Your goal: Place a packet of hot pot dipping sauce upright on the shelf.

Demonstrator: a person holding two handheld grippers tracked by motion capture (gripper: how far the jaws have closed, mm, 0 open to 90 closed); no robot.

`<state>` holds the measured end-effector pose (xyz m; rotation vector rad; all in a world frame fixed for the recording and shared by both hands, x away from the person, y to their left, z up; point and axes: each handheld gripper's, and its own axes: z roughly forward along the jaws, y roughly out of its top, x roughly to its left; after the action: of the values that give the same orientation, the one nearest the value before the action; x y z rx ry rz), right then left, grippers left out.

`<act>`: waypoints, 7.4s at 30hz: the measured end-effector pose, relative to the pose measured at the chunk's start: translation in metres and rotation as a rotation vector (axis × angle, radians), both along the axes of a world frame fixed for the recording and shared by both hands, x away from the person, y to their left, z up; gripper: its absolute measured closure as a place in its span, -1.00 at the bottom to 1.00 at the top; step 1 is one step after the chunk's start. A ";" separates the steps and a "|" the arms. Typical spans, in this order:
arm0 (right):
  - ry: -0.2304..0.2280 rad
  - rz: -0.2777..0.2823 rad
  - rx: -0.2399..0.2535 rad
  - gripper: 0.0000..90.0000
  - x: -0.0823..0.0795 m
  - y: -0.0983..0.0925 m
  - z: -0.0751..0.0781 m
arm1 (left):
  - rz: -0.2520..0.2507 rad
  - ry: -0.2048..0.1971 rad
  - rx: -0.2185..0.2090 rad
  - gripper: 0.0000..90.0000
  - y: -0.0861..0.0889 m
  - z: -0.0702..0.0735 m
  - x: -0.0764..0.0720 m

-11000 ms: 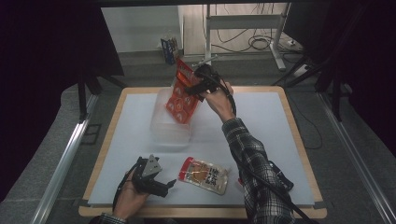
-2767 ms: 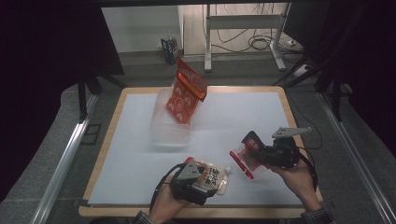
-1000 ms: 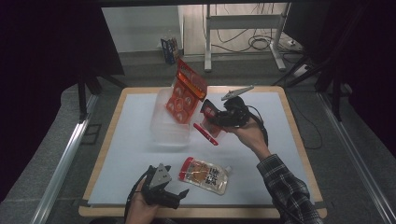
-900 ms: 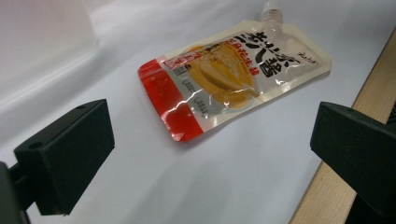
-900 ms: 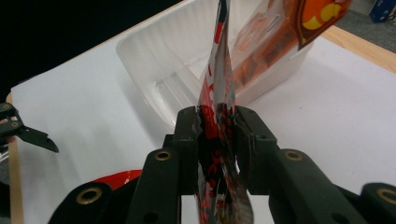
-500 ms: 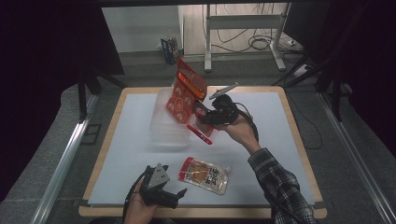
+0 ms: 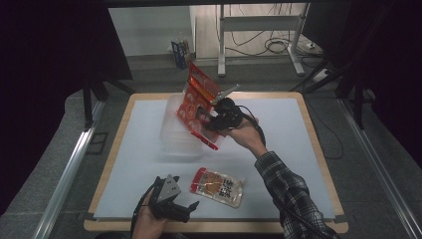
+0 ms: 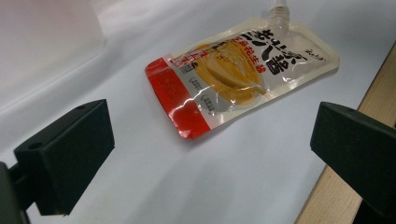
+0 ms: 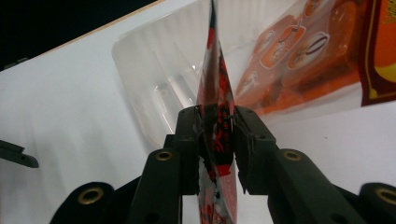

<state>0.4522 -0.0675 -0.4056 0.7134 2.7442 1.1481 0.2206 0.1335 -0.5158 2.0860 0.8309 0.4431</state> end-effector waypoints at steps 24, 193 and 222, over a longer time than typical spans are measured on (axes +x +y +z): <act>-0.077 0.002 0.035 0.96 -0.011 0.003 0.034 | -0.008 -0.001 0.013 -1.00 -0.002 0.000 0.000; -0.001 -0.064 -0.182 0.96 -0.153 -0.112 -0.108 | -0.040 0.083 -0.055 0.15 0.017 -0.008 0.037; -0.038 -0.126 -0.129 0.33 -0.117 -0.106 -0.103 | -0.112 0.112 0.023 1.00 -0.012 -0.020 0.050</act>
<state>0.3356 -0.1732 -0.5086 0.8251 2.6690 0.9405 0.2709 0.1217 -0.5359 2.1819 0.7718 0.2790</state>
